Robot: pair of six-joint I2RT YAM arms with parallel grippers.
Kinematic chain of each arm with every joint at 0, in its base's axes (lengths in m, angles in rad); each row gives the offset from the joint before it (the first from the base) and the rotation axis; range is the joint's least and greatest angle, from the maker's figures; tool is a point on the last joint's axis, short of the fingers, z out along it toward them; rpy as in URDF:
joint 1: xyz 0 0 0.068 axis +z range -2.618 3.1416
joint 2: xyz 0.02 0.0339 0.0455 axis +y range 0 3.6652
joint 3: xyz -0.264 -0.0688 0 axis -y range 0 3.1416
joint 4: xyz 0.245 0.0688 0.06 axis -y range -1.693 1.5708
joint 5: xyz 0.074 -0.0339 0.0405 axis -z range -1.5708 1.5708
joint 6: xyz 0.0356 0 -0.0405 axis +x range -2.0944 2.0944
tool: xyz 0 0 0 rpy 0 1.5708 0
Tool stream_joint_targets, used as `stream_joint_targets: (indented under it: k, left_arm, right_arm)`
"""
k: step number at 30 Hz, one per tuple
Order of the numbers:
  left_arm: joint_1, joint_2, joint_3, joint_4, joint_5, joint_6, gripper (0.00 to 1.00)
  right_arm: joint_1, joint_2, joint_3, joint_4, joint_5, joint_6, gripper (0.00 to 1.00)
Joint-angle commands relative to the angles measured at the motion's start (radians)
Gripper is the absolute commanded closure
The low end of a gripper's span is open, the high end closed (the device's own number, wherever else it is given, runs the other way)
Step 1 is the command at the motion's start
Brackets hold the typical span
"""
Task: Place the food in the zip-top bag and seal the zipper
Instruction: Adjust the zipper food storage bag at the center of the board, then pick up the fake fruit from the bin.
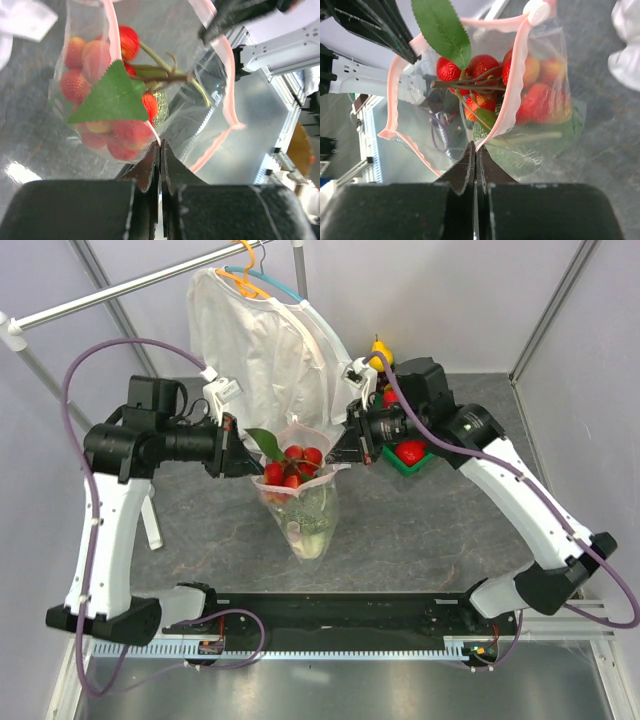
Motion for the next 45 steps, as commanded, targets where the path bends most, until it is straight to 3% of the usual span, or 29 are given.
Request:
stream_joint_targets:
  k: [1,5,11,14,15,18,22,25,30,33,36,38,45]
  left_arm:
    - [-0.052,-0.058,0.012,0.028,-0.030,0.015,0.98]
    - [-0.071,-0.049,-0.105,0.023,-0.075,0.014,0.98]
    - [-0.071,-0.032,-0.098,0.040,-0.060,-0.032,0.98]
    - [-0.071,-0.032,-0.079,0.064,-0.030,-0.063,0.98]
    - [-0.071,-0.028,-0.076,0.066,-0.025,-0.069,0.98]
    - [-0.071,-0.026,-0.075,0.072,-0.029,-0.071,0.98]
    - [-0.071,-0.028,-0.078,0.078,-0.023,-0.071,0.98]
    - [-0.071,-0.028,-0.076,0.083,-0.017,-0.097,0.98]
    - [-0.072,-0.021,-0.078,0.084,-0.017,-0.097,0.98]
    - [-0.071,-0.018,-0.079,0.086,-0.019,-0.100,0.98]
    - [-0.071,-0.017,-0.082,0.087,-0.020,-0.098,0.98]
    - [-0.071,-0.014,-0.084,0.087,-0.022,-0.097,0.98]
    - [-0.071,-0.002,-0.104,0.107,-0.014,-0.108,0.98]
  right_arm:
    - [0.005,-0.035,-0.002,0.005,0.015,-0.083,1.00]
    - [0.011,-0.022,-0.075,-0.038,0.044,-0.120,1.00]
    - [0.010,-0.015,-0.029,-0.092,0.108,-0.199,0.95]
    - [0.002,-0.005,0.040,-0.098,0.127,-0.209,0.73]
    - [-0.013,-0.003,0.055,-0.100,0.124,-0.209,0.61]
    - [-0.094,0.005,0.102,-0.095,0.122,-0.186,0.44]
    - [-0.272,0.034,0.152,-0.045,0.023,-0.150,0.27]
    - [-0.393,0.095,0.184,-0.009,0.016,-0.172,0.23]
    - [-0.432,0.196,0.206,-0.029,0.283,-0.462,0.07]
    - [-0.431,0.265,0.217,-0.006,0.424,-0.654,0.05]
    - [-0.434,0.287,0.169,0.026,0.457,-0.909,0.04]
    - [-0.434,0.297,0.143,0.044,0.469,-0.979,0.02]
    - [-0.441,0.472,0.345,0.089,0.500,-0.788,0.02]
